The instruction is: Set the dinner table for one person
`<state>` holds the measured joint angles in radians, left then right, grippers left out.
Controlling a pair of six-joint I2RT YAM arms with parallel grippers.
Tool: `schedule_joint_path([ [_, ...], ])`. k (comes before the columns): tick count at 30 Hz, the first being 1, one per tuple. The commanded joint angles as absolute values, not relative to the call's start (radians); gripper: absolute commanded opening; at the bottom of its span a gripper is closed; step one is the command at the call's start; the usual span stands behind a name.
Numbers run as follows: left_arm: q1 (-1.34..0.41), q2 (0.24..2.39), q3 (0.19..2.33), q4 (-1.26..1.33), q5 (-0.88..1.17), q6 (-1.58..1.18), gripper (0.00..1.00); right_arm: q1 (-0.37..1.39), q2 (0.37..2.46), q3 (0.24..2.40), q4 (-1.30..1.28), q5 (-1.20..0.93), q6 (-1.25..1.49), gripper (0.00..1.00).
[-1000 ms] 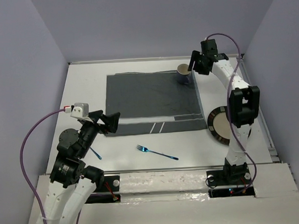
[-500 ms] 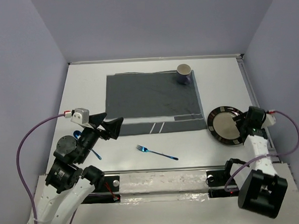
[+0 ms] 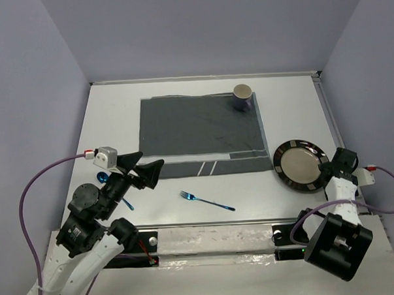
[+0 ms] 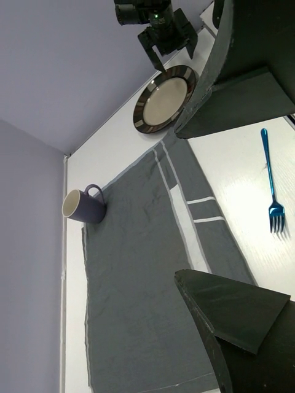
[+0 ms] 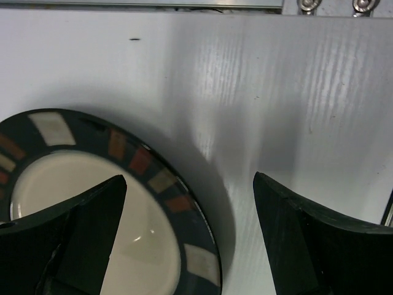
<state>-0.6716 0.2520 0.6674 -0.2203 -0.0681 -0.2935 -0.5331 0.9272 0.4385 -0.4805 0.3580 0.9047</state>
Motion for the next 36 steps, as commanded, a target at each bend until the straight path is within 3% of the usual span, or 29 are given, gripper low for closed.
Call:
schedule_joint_path([
  [1, -0.689, 0.245, 0.673, -0.192, -0.087, -0.288, 0.99, -0.558, 0.969, 0.471, -0.486, 0.348, 0.943, 0.9],
  [8, -0.692, 0.259, 0.673, -0.19, -0.08, -0.288, 0.99, -0.568, 0.966, 0.396, -0.358, 0.082, 0.954, 0.89],
  [13, -0.689, 0.278, 0.672, -0.187, -0.069, -0.287, 0.99, -0.568, 0.991, 0.315, -0.247, 0.02, 1.003, 0.76],
  [16, -0.684, 0.293, 0.67, -0.187, -0.061, -0.287, 0.99, -0.568, 0.994, 0.256, -0.178, 0.008, 1.032, 0.58],
  [19, -0.675, 0.305, 0.67, -0.186, -0.049, -0.287, 0.99, -0.568, 0.951, 0.226, -0.152, -0.014, 1.075, 0.31],
  [20, -0.669, 0.308, 0.669, -0.184, -0.046, -0.287, 0.99, -0.568, 0.936, 0.224, -0.153, -0.005, 1.078, 0.14],
  [22, -0.664, 0.318, 0.667, -0.183, -0.037, -0.288, 0.99, -0.568, 0.881, 0.221, -0.159, 0.026, 1.072, 0.02],
  [28, -0.629, 0.348, 0.667, -0.178, -0.025, -0.287, 0.99, -0.568, 0.678, 0.255, -0.176, 0.025, 1.034, 0.0],
  [32, -0.611, 0.364, 0.669, -0.175, -0.005, -0.284, 0.99, -0.568, 0.505, 0.313, -0.022, -0.173, 0.942, 0.0],
  [36, -0.588, 0.377, 0.67, -0.175, -0.005, -0.281, 0.99, -0.568, 0.547, 0.432, 0.066, -0.372, 0.914, 0.0],
])
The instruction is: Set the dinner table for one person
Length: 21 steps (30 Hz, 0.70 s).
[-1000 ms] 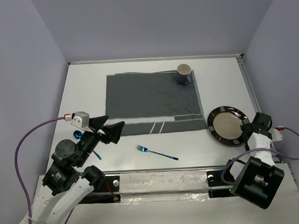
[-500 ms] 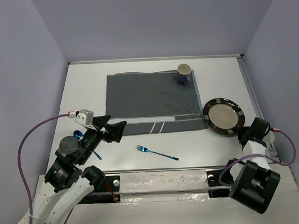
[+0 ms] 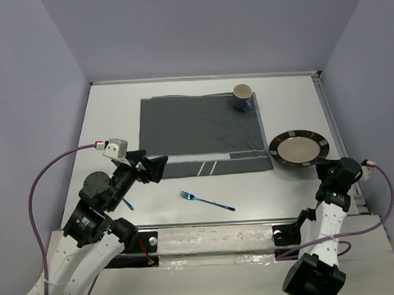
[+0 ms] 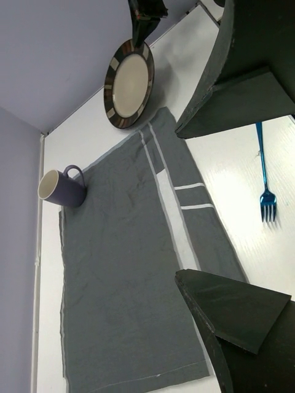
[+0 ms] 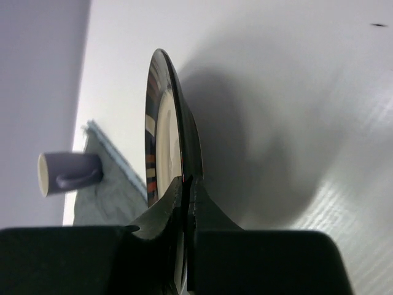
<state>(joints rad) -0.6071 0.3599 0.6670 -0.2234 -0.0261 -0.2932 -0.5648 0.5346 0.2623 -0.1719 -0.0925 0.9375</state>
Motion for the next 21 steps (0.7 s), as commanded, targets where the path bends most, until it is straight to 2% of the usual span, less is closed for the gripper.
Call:
schedule_joint_path([
  [1, -0.583, 0.38, 0.672, -0.175, -0.005, -0.281, 0.99, -0.568, 0.558, 0.451, 0.092, -0.418, 0.92, 0.0],
  [4, -0.568, 0.396, 0.676, -0.175, -0.005, -0.278, 0.99, -0.558, 0.595, 0.497, 0.247, -0.595, 1.027, 0.0],
  [6, -0.555, 0.409, 0.68, -0.175, 0.026, -0.276, 0.99, -0.488, 0.623, 0.569, 0.299, -0.644, 1.08, 0.0],
  [10, -0.528, 0.423, 0.683, -0.17, 0.038, -0.276, 0.99, -0.2, 0.705, 0.676, 0.279, -0.54, 1.003, 0.0],
  [11, -0.52, 0.426, 0.683, -0.167, 0.046, -0.276, 0.99, -0.061, 0.757, 0.71, 0.288, -0.479, 0.979, 0.0],
  [15, -0.483, 0.425, 0.677, -0.164, 0.054, -0.279, 0.99, 0.22, 0.933, 0.765, 0.409, -0.318, 0.907, 0.0],
  [21, -0.431, 0.408, 0.672, -0.164, 0.034, -0.284, 0.99, 0.402, 1.239, 0.914, 0.567, -0.223, 0.856, 0.0],
])
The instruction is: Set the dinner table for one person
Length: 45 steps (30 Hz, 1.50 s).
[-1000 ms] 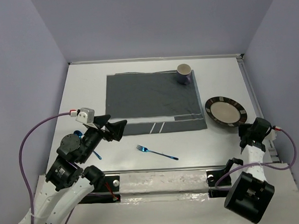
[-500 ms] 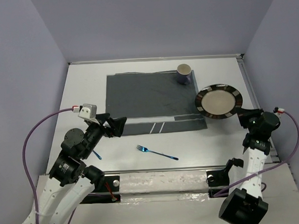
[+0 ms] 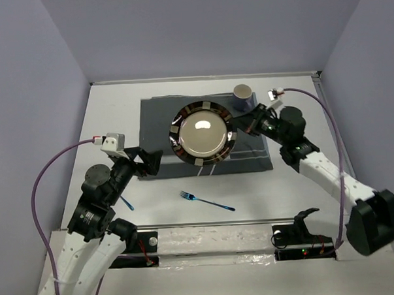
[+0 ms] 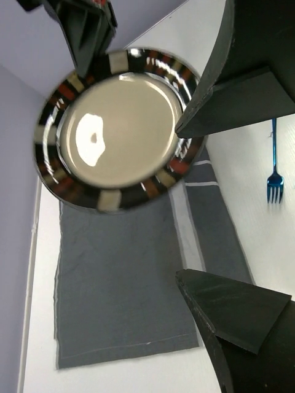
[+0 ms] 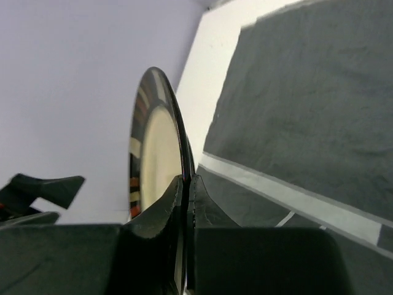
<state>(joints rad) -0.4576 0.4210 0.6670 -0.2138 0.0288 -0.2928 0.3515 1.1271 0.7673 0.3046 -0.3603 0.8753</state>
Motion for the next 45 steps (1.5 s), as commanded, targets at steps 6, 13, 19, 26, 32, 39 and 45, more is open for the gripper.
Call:
schedule_joint_path([
  [6, -0.399, 0.422, 0.669, -0.169, 0.025, -0.29, 0.99, 0.422, 1.492, 1.003, 0.643, -0.219, 0.874, 0.0],
  [13, -0.376, 0.436, 0.669, -0.164, 0.034, -0.287, 0.99, 0.431, 1.689, 1.107, 0.69, -0.284, 0.926, 0.0],
  [19, -0.37, 0.44, 0.667, -0.164, 0.035, -0.287, 0.99, 0.431, 1.769, 1.149, 0.718, -0.275, 0.96, 0.0],
  [26, -0.367, 0.442, 0.667, -0.163, 0.037, -0.29, 0.99, 0.44, 1.847, 1.149, 0.768, -0.276, 1.023, 0.0],
  [32, -0.364, 0.443, 0.666, -0.163, 0.038, -0.288, 0.99, 0.459, 1.885, 1.126, 0.791, -0.268, 1.038, 0.0],
  [39, -0.364, 0.434, 0.666, -0.163, 0.041, -0.288, 0.99, 0.459, 1.898, 1.072, 0.74, -0.253, 0.99, 0.03],
  [45, -0.364, 0.422, 0.664, -0.163, 0.044, -0.29, 0.99, 0.459, 1.882, 1.028, 0.594, -0.216, 0.904, 0.52],
])
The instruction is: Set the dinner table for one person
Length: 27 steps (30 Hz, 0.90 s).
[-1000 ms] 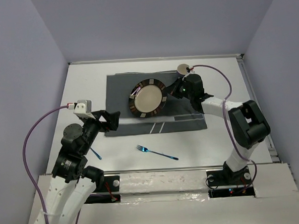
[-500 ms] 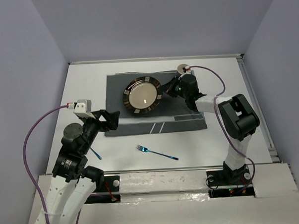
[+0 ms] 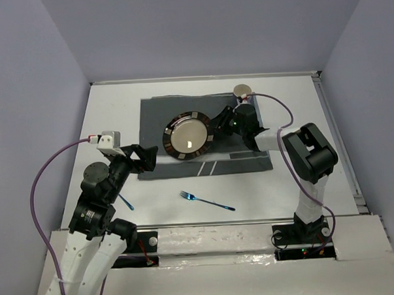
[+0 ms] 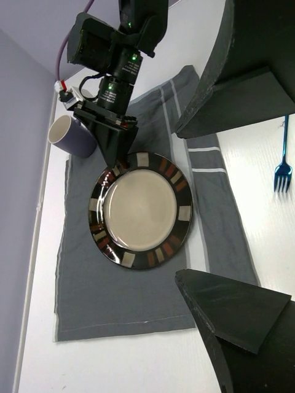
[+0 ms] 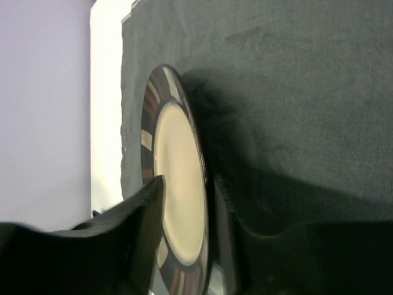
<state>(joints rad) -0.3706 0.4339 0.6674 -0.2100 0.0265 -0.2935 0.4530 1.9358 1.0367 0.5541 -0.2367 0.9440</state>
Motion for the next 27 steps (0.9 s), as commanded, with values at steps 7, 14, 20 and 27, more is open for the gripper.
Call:
schedule_joint_path([
  [7, -0.364, 0.414, 0.663, -0.163, 0.046, -0.291, 0.99, 0.459, 1.841, 1.072, 0.384, -0.141, 0.787, 0.65],
  [14, -0.365, 0.411, 0.661, -0.161, 0.052, -0.295, 0.99, 0.459, 1.749, 1.149, 0.158, -0.115, 0.588, 0.77],
  [20, -0.367, 0.402, 0.661, -0.161, 0.054, -0.293, 0.99, 0.556, 1.625, 1.074, 0.032, -0.187, 0.444, 0.74],
  [27, -0.377, 0.4, 0.663, -0.161, 0.054, -0.291, 0.99, 0.836, 1.536, 0.913, -0.144, -0.147, 0.275, 0.53],
])
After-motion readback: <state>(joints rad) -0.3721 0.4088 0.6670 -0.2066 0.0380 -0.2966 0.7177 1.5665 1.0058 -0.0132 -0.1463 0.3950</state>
